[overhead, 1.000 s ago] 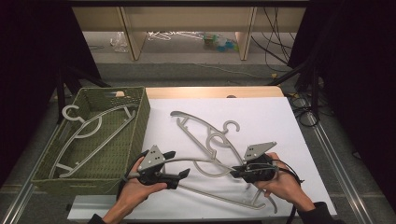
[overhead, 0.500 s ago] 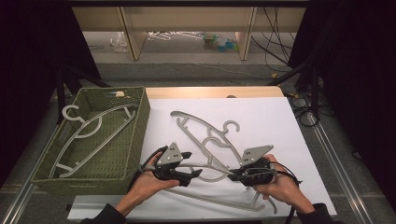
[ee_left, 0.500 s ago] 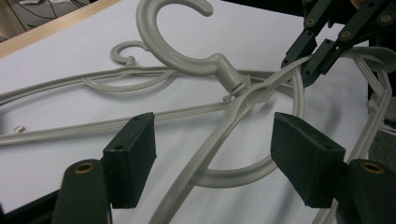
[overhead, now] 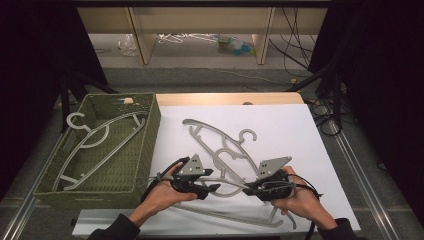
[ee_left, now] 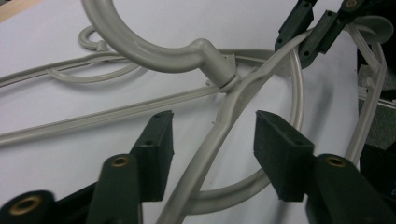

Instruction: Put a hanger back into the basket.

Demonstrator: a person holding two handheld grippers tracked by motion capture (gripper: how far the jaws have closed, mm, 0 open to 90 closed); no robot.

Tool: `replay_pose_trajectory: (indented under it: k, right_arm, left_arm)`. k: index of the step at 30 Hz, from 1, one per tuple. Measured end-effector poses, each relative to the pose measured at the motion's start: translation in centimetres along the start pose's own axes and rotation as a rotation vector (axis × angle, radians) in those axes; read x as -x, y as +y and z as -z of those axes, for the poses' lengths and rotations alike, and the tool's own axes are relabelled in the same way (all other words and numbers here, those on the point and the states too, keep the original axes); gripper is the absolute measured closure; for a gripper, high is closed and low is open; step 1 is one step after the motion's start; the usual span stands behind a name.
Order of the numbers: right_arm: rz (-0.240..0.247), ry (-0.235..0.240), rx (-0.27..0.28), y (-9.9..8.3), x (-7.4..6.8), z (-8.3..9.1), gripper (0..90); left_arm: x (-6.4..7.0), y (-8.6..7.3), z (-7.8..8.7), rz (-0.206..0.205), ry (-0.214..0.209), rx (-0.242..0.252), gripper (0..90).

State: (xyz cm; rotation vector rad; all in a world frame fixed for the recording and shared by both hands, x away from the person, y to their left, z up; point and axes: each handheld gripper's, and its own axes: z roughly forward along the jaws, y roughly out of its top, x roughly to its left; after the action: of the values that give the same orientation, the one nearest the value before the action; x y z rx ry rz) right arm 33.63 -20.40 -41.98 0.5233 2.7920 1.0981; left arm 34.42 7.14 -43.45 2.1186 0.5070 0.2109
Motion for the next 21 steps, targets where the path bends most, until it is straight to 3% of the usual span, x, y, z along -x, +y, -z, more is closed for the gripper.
replay_pose_trajectory:
  k: [4, 11, 21]
  right_arm:
    - [0.010, 0.012, 0.002, 0.0, -0.1, 0.0, 82.1]
    - [0.023, 0.023, -0.005, 0.1, -0.3, -0.1, 82.1]
    - [0.052, 0.053, 0.008, 0.1, -0.4, -0.2, 80.4]
  left_arm:
    - [0.0, 0.1, -0.3, -0.025, -0.024, -0.030, 53.8]
    - [0.1, 0.3, -0.4, -0.032, -0.045, -0.068, 64.3]
    - [0.8, 0.9, 0.8, -0.101, -0.094, -0.121, 73.6]
